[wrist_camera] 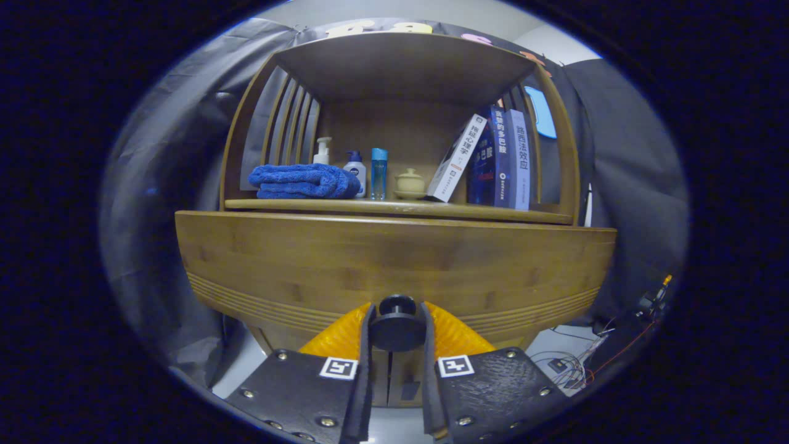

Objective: Pull open the drawer, take out the items inside it, and place them on the countertop above the cabinet.

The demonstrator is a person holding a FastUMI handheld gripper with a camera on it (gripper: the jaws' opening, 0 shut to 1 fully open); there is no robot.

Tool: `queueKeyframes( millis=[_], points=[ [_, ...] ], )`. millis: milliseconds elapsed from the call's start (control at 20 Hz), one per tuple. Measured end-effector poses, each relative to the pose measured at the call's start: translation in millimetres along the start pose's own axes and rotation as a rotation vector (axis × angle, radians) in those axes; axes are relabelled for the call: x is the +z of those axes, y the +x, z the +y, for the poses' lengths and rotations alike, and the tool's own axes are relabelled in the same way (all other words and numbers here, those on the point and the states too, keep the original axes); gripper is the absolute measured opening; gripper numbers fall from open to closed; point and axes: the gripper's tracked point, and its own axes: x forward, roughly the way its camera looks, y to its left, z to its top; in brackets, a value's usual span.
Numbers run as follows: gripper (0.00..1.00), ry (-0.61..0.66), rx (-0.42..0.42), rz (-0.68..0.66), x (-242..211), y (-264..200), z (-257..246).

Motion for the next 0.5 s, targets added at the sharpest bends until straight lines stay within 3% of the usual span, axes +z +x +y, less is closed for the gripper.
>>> queueKeyframes(
  millis=[400,450,500],
  points=[
    [0.32,0.082,0.016,0.078,-45,-86,12],
    [0.18,0.048,0.026,0.098,-58,-91,18],
    [0.18,-0.006,0.011,0.101,-64,-98,15]
  ],
)
